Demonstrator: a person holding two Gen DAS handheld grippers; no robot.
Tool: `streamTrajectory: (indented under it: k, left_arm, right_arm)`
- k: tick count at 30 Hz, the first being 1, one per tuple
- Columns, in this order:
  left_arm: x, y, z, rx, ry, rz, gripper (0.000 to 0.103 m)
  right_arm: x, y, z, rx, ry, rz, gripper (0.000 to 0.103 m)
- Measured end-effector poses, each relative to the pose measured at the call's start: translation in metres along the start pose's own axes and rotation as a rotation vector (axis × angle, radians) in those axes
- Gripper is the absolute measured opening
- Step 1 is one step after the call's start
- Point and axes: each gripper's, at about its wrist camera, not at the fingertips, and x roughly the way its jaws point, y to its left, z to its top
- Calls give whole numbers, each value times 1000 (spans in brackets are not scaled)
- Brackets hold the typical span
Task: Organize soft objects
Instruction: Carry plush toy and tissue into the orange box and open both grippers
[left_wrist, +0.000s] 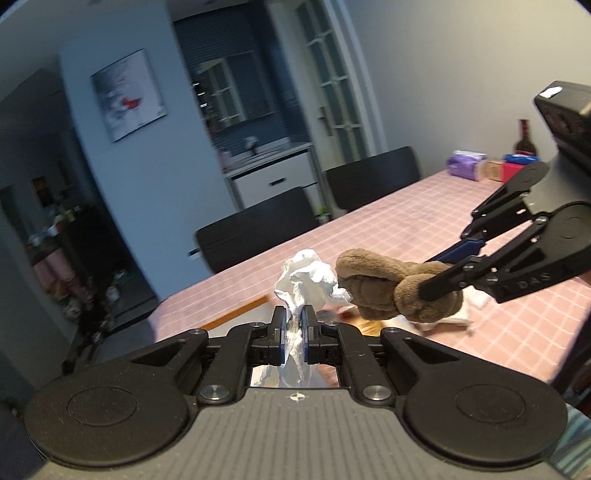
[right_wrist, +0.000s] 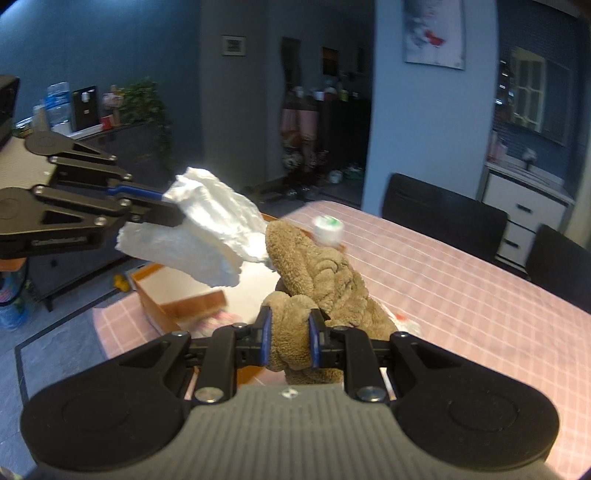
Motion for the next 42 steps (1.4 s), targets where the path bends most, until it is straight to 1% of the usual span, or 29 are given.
streamTrajectory:
  k: [3,8,14,16,18,20,22,25,29,30,31,33,36,37,40,42]
  left_arm:
    - [6,12,-6,-17,19,50,9]
    - [29,37,-14,-53,55,103,9]
    - [64,71,-35,-175,140,83,9]
    - [77,82,-42,-227,172,63,9]
    - [88,89,-50,-241,199,63,8]
    - [98,92,-57,-233,226,77,8]
    - [108,96,-64,-240,247,79,8]
    - [122,96,-70,-194,245,128,8]
    - [136,97,-75,-184,256,136,8]
    - [139,96,-75,-163,255,149,8]
    - [141,95,-76,-132,254,177,8]
    - [144,95,-77,-104,251,216,8]
    - [143,101,-77,-124,229,224,8]
    - [141,100,-77,-108,210,235,8]
    - [135,91,-77,-4,164,297,8]
    - [135,91,-78,-5,184,261,8]
  right_arm:
    - [18,13,11,-22,2,33,19]
    - [63,29,31,-44,33,78,19]
    - [130,38,41,-57,118,102,19]
    - [151,44,40,-84,152,93,18]
    - [171,50,38,-122,179,68,18]
    - [190,57,36,-165,202,42,18]
    - [209,61,36,-179,236,27,18]
    - [232,63,34,-184,290,22,18]
    - [251,63,30,-214,333,1,19]
    - [255,64,29,-217,343,-2,19]
    - [259,64,28,-218,353,-2,19]
    - [263,64,28,-220,368,0,20]
    - [271,62,30,-246,367,-10,20]
    - [271,64,30,-253,364,-12,20]
    - [271,64,28,-253,365,-8,21]
    - [269,65,27,-253,369,-7,22]
